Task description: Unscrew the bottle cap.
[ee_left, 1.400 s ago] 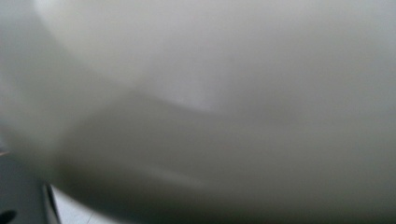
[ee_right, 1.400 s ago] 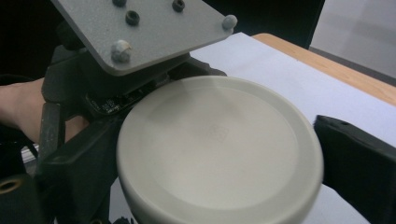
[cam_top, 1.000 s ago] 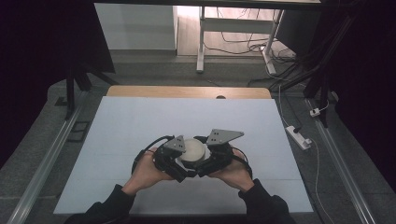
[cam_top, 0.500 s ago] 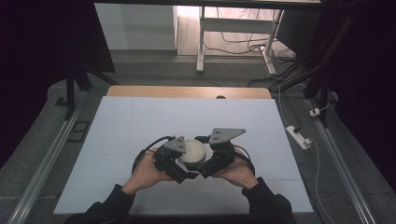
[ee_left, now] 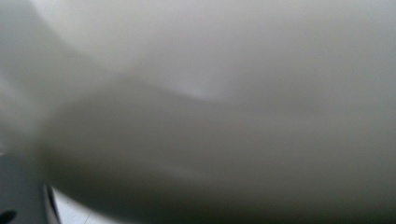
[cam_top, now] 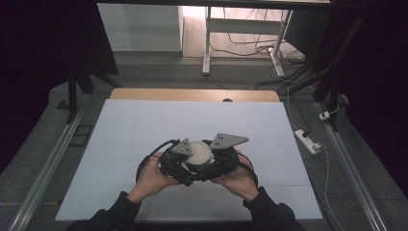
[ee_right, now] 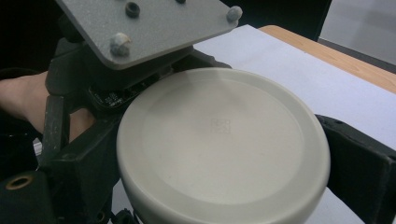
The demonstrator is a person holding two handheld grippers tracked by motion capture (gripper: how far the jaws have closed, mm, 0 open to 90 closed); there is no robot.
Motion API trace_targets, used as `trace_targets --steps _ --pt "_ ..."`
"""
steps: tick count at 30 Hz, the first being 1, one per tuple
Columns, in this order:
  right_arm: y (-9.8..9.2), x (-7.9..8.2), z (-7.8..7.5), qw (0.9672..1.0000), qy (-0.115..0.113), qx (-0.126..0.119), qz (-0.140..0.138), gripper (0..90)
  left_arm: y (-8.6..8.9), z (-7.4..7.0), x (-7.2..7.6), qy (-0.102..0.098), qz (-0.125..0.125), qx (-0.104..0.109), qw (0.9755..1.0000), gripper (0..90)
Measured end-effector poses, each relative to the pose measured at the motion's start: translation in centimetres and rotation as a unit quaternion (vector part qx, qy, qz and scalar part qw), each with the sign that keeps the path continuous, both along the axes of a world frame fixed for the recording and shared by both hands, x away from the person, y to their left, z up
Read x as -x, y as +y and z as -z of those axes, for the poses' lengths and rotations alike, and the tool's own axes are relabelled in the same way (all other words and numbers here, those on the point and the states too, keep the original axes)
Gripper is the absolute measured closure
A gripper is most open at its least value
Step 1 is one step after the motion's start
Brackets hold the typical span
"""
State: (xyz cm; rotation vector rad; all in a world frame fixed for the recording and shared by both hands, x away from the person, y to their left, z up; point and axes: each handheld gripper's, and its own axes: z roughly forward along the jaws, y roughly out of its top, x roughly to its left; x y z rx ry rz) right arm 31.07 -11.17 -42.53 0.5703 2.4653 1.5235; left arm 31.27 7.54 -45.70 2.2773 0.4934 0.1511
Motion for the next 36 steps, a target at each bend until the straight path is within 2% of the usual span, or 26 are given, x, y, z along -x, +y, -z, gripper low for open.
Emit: trace_targets --steps 6,7,10,16,22,25,28,31,36 --pt "-0.44 -0.12 -0.02 0.9996 0.001 -0.014 -0.024 7.3 0.27 -0.08 -0.09 0.002 0.022 0.011 0.9997 7.6" --pt "-0.51 -0.14 -0.05 0.9994 0.002 -0.015 -0.03 7.3 0.39 -0.1 -0.13 0.004 0.036 0.015 0.9992 7.6" --pt "-0.61 -0.08 -0.13 0.999 -0.002 -0.017 -0.042 7.3 0.52 -0.07 -0.14 0.007 0.051 0.022 0.9984 7.6" --pt "-0.72 0.11 -0.39 0.9981 -0.008 -0.022 -0.057 7.4 0.75 -0.05 -0.21 0.006 0.075 0.023 0.9969 7.6" --pt "-0.69 0.08 -0.4 0.998 -0.004 -0.017 -0.06 7.3 0.76 -0.05 -0.21 0.005 0.076 0.023 0.9968 7.6" --pt "-0.45 0.07 -0.23 0.9985 0.002 -0.009 -0.054 7.0 0.72 -0.04 -0.17 0.002 0.068 0.02 0.9975 7.6" --pt "-0.28 0.01 -0.18 0.9991 0.003 -0.012 -0.042 6.2 0.63 -0.09 -0.17 0.002 0.057 0.014 0.9983 7.6" --pt "-0.13 0.09 -0.28 0.9994 -0.001 -0.011 -0.032 5.9 0.4 -0.09 -0.09 -0.002 0.051 0.004 0.9987 7.6" --pt "0.15 0.25 -0.27 0.9996 -0.011 -0.002 -0.026 6.7 0.08 0.01 0.05 -0.003 0.049 0.0 0.9988 7.6"
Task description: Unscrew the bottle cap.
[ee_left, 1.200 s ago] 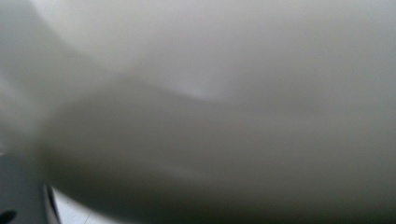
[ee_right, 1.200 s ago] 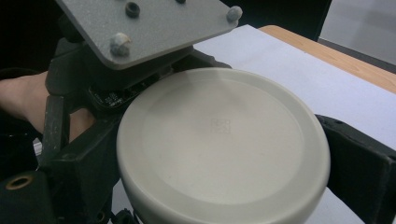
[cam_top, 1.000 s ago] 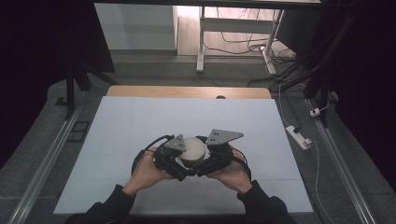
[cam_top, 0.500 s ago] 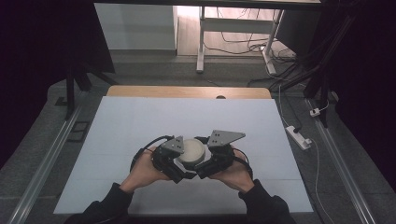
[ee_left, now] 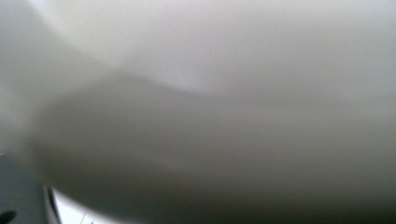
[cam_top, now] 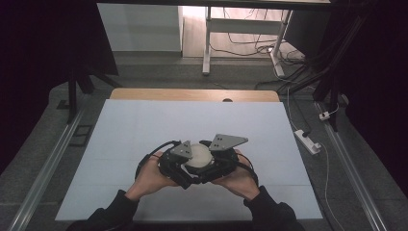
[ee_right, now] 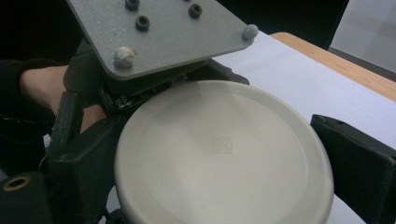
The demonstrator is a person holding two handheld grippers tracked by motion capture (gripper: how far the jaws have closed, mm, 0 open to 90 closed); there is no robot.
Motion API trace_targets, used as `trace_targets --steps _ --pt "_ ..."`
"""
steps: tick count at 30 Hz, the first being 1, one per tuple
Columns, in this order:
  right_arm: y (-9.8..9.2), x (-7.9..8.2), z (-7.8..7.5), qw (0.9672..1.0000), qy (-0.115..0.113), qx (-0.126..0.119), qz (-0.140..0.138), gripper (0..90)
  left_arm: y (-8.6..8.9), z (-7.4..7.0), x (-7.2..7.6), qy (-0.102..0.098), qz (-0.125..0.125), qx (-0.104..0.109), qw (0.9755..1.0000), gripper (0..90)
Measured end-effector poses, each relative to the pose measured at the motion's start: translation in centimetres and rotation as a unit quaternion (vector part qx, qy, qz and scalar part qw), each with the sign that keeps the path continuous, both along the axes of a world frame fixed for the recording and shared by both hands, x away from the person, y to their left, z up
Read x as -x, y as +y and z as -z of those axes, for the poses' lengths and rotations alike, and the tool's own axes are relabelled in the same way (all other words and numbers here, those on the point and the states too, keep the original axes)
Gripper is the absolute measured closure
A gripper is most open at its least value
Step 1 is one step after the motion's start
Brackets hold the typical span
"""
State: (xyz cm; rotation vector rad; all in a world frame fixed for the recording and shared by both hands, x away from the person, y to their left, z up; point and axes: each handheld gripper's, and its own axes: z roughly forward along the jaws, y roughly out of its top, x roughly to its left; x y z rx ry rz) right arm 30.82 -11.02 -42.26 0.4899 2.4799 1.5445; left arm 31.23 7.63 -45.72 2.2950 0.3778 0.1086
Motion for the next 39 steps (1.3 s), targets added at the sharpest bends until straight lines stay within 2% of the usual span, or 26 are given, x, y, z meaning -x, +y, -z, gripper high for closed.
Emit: trace_targets --steps 8,20,29,35,39 --pt "-0.2 0.2 -0.2 1.0 -0.003 0.002 -0.001 7.8 0.1 0.0 0.0 -0.004 0.002 0.009 0.9999 7.6" --pt "-0.6 0.2 -0.6 0.9999 -0.003 -0.012 -0.003 8.0 0.3 0.4 0.0 -0.008 0.012 0.024 0.9996 7.7" --pt "-0.8 0.2 -0.7 0.9998 -0.002 -0.019 -0.003 8.1 0.5 0.4 0.0 -0.011 0.016 0.028 0.9994 7.7" --pt "-0.9 0.2 -0.8 0.9997 -0.009 -0.022 0.0 8.1 0.5 0.5 0.0 -0.012 0.02 0.03 0.9993 7.7" --pt "-1.8 -0.2 -1.2 0.9993 -0.006 -0.035 0.013 8.1 0.9 0.8 -0.2 -0.009 0.016 0.033 0.9993 7.7"
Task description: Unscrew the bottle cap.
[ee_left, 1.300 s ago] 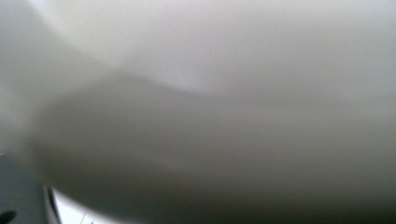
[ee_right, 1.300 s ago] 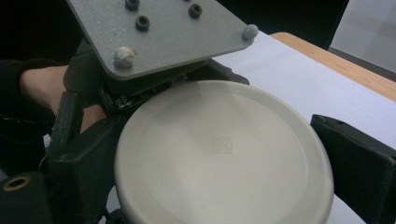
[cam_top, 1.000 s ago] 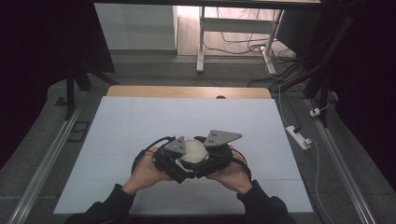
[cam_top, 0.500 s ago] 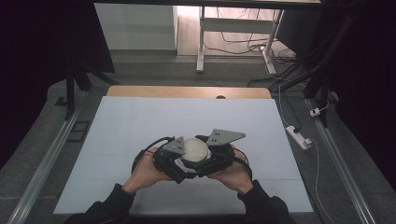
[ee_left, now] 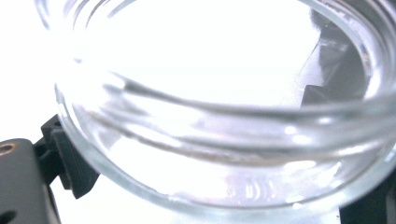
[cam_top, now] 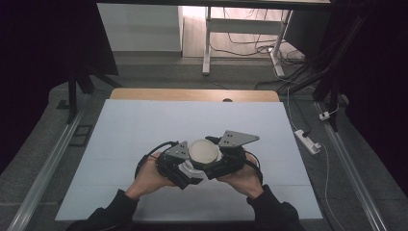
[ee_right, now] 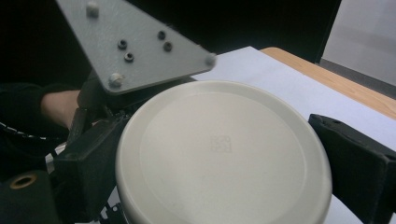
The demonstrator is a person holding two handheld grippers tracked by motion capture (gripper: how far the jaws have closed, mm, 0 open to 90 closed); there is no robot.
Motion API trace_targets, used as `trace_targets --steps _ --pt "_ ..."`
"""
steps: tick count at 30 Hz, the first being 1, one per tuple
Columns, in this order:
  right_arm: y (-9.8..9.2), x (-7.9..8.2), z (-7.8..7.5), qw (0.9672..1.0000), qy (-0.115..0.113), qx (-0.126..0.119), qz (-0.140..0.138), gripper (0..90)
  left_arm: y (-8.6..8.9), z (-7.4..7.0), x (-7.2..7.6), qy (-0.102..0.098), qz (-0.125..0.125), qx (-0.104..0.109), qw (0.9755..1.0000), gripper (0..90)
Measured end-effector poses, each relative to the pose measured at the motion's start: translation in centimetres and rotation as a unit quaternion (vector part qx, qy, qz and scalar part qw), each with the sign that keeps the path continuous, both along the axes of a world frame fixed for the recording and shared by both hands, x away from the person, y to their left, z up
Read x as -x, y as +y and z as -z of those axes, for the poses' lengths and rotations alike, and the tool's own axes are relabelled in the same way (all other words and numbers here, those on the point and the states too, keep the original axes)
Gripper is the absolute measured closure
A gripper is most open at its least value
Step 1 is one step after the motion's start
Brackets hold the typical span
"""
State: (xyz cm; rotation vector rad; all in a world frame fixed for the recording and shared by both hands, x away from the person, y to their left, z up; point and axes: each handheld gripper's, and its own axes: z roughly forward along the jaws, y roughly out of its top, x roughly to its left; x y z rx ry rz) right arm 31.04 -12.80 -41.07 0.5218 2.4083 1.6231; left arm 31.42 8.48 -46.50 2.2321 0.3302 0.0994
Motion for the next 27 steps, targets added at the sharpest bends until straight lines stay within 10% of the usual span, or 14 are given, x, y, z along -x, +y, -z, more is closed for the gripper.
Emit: trace_targets --steps 27 --pt "-0.6 0.8 0.0 0.9998 -0.004 0.017 -0.006 7.9 1.4 0.4 -1.5 -0.007 -0.046 0.012 0.9988 7.7"
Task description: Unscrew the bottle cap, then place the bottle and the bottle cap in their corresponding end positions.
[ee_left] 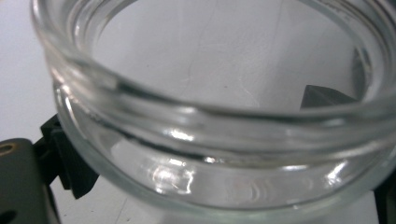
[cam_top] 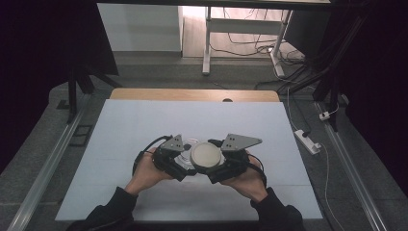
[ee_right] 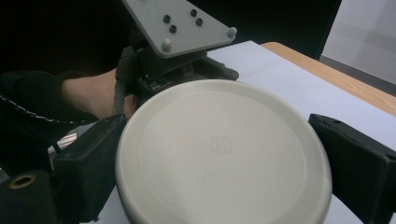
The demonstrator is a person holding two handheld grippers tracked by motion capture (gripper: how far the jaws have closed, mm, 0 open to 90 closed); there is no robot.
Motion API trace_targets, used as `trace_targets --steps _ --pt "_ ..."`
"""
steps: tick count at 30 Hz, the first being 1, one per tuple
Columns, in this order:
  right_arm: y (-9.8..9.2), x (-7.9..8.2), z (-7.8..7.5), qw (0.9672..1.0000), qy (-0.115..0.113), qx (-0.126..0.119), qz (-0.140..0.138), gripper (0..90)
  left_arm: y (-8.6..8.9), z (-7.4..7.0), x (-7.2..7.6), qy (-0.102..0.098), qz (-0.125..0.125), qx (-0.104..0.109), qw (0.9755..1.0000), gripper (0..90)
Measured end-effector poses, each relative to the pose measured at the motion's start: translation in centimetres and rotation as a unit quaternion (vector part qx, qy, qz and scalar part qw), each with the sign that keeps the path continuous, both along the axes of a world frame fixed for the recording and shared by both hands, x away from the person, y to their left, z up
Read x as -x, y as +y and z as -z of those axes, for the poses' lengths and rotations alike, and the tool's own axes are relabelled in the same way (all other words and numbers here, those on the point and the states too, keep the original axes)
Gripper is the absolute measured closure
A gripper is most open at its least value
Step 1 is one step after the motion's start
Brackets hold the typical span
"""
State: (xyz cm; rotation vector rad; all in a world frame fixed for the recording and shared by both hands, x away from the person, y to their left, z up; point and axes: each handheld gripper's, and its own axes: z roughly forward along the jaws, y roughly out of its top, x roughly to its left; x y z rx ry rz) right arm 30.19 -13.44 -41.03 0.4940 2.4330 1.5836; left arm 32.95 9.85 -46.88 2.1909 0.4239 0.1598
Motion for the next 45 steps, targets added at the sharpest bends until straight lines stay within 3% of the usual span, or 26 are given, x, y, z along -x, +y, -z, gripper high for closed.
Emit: trace_targets --steps 8,16,29,38,45 --pt "0.0 0.3 0.3 1.0 0.002 0.006 -0.003 7.9 0.2 -0.1 -0.5 -0.002 -0.012 0.004 0.9999 7.7" --pt "-0.1 0.7 0.5 1.0 0.002 0.005 -0.006 7.9 0.1 -0.2 -1.2 -0.006 -0.019 -0.006 0.9998 7.7" --pt "0.1 1.6 0.7 0.9998 0.001 0.008 -0.016 7.9 0.3 0.0 -2.8 -0.002 -0.041 0.002 0.9992 7.7" --pt "0.0 1.7 1.8 0.9997 0.004 0.015 -0.017 7.9 0.2 -0.1 -4.3 -0.004 -0.052 0.016 0.9985 7.6" --pt "0.1 1.3 3.7 0.9996 0.003 0.022 -0.018 7.8 -0.2 0.3 -5.2 -0.009 -0.056 0.018 0.9982 7.6"
